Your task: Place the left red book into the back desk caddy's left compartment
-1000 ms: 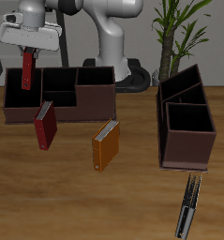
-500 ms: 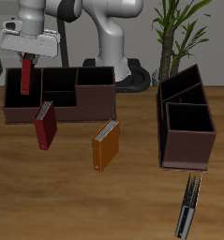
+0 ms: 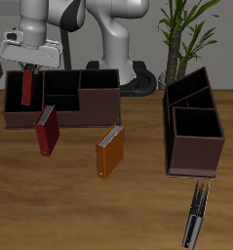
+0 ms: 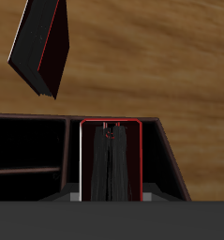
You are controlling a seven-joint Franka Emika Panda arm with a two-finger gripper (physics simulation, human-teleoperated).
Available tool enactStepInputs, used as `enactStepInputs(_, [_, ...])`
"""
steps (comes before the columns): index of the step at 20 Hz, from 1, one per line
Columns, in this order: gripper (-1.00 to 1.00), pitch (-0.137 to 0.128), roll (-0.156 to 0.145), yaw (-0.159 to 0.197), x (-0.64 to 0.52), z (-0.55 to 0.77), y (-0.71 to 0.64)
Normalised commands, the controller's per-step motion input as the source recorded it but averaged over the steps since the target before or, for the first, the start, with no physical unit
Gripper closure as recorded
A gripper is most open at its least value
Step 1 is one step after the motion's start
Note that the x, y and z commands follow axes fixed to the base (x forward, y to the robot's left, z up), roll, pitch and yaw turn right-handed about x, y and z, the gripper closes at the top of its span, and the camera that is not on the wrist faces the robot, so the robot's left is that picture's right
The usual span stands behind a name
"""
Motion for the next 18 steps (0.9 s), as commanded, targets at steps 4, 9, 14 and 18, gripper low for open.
enactStepInputs(4, [1.0,0.034,-0.002,-0.003,0.0,-0.34,-0.01])
enactStepInputs(9, [1.0,0.045,-0.02,-0.005,0.03,-0.32,-0.03])
enactStepInputs(14, [1.0,0.036,-0.018,-0.01,-0.02,-0.21,-0.07])
enactStepInputs(18, [-1.0,0.055,-0.039,-0.005,-0.01,-0.1,-0.07])
